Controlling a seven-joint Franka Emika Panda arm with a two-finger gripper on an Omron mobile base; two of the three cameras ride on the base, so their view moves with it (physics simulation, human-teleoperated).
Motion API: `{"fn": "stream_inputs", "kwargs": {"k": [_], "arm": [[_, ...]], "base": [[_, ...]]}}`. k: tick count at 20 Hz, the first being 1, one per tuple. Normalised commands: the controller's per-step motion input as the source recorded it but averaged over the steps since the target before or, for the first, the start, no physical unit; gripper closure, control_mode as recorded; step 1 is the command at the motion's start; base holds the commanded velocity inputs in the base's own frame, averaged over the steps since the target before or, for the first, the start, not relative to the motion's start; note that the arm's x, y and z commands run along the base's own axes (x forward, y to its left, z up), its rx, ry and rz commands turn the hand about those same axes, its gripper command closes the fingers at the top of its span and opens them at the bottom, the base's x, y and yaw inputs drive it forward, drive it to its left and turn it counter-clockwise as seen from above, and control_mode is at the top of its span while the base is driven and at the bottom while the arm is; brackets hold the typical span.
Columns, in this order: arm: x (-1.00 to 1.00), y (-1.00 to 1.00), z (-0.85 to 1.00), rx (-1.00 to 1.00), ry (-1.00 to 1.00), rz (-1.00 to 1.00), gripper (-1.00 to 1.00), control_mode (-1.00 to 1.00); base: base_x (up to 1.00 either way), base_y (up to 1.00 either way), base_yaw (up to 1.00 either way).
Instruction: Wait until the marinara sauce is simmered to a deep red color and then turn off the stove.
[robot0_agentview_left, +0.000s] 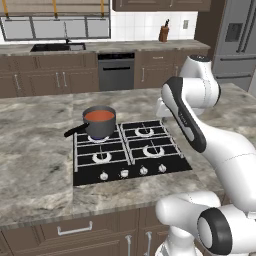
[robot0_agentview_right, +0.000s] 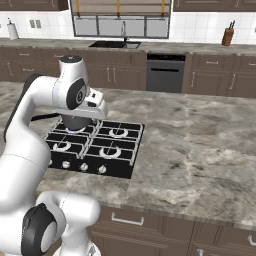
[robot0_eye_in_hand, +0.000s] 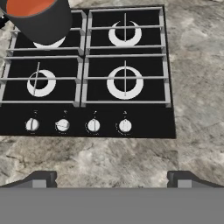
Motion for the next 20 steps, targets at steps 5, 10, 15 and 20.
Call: {"fn": "stream_inputs", "kwargs": {"k": [5, 10, 15, 20], "arm": [[0.0, 0.0, 0.0, 0.0, 0.0, 0.0, -1.0, -1.0], [0.0, 0.0, 0.0, 0.0, 0.0, 0.0, -1.0, -1.0], [0.0, 0.0, 0.0, 0.0, 0.0, 0.0, -1.0, -1.0], [0.0, 0.0, 0.0, 0.0, 0.0, 0.0, -1.0, -1.0]], "base": [[0.0, 0.0, 0.0], [0.0, 0.0, 0.0], [0.0, 0.0, 0.0], [0.0, 0.0, 0.0]]}}
